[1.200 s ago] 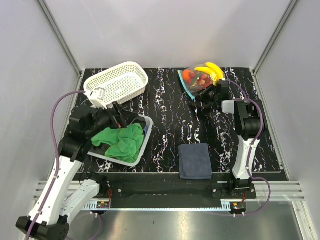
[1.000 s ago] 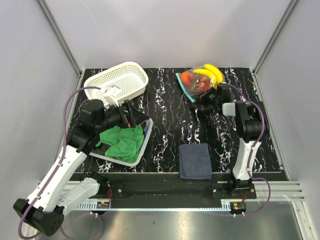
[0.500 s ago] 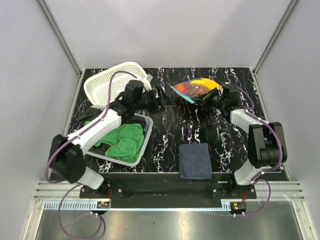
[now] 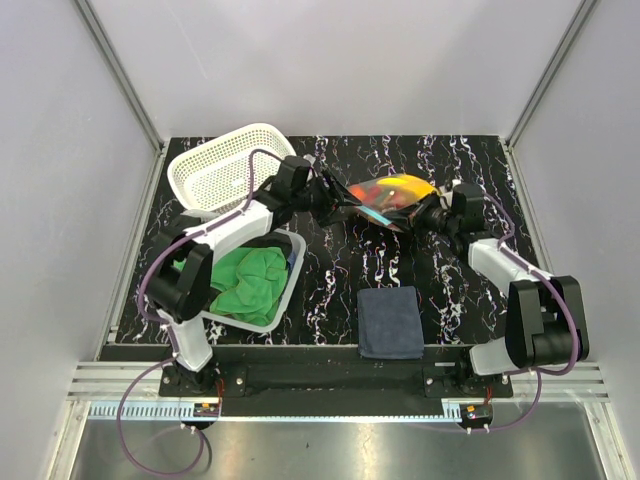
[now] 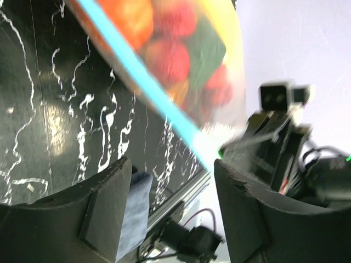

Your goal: Open the zip-top bag and remove the fake food

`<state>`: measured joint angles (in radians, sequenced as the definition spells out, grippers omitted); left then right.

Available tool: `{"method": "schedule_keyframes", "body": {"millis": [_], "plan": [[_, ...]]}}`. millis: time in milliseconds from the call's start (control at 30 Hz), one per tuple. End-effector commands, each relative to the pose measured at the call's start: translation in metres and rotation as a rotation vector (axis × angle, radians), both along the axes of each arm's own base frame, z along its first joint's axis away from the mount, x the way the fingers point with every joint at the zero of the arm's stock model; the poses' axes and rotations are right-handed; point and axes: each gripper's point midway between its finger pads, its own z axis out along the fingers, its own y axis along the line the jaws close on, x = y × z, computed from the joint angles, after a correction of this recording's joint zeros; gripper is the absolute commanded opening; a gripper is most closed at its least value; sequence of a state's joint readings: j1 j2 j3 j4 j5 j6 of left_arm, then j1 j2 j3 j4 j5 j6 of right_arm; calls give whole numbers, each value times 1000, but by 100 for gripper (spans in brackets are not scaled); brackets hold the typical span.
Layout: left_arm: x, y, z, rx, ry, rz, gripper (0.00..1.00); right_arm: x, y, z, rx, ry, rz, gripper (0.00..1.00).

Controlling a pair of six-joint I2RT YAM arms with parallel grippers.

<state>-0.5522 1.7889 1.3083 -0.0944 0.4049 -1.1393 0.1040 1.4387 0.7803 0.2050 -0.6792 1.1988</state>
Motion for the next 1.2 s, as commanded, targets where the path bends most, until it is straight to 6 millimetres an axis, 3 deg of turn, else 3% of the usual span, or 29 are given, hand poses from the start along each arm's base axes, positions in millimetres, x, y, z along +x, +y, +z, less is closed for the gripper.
{"method": "schedule_keyframes", "body": {"millis": [0,67,300,467,567,633,667,700,767,800,867,933,967,1033,1067,1100,1167], "plan": [[29,-14,20,-109,-4,29,63,-15,6,12,32,-51,49,0],[33,-19,21,-136,-4,18,62,-19,5,11,39,-49,41,0],[30,-24,-16,-134,125,7,61,-21,5,12,43,-71,37,0],[33,-20,-19,-146,129,30,62,-13,6,19,51,-71,35,0],[43,-29,-24,-176,132,8,60,-19,8,21,48,-72,21,0],[52,-35,-16,-185,90,-3,47,-25,7,16,40,-60,14,0],[54,-37,-25,-172,97,-11,42,-29,7,15,37,-53,14,0],[55,-39,-23,-180,86,-22,27,-32,7,12,31,-48,19,0],[56,-41,-19,-199,65,-44,16,-39,6,10,22,-32,25,1],[55,-41,-17,-203,57,-49,5,-40,6,12,11,-38,29,2],[56,-41,-12,-178,10,-71,0,-46,5,13,-5,-26,37,5],[57,-38,-6,-132,-39,-93,0,-47,4,22,-52,-64,67,10],[60,-38,4,-98,-108,-130,0,-55,3,12,-83,-5,83,19],[60,-38,13,-57,-162,-168,0,-52,1,21,-151,-49,123,30],[58,-35,11,-13,-198,-203,0,-59,-1,13,-184,4,142,43],[59,-36,21,-3,-233,-220,0,-53,-3,27,-237,-61,170,49],[52,-32,27,28,-279,-265,0,-59,-9,15,-311,17,203,63]]}}
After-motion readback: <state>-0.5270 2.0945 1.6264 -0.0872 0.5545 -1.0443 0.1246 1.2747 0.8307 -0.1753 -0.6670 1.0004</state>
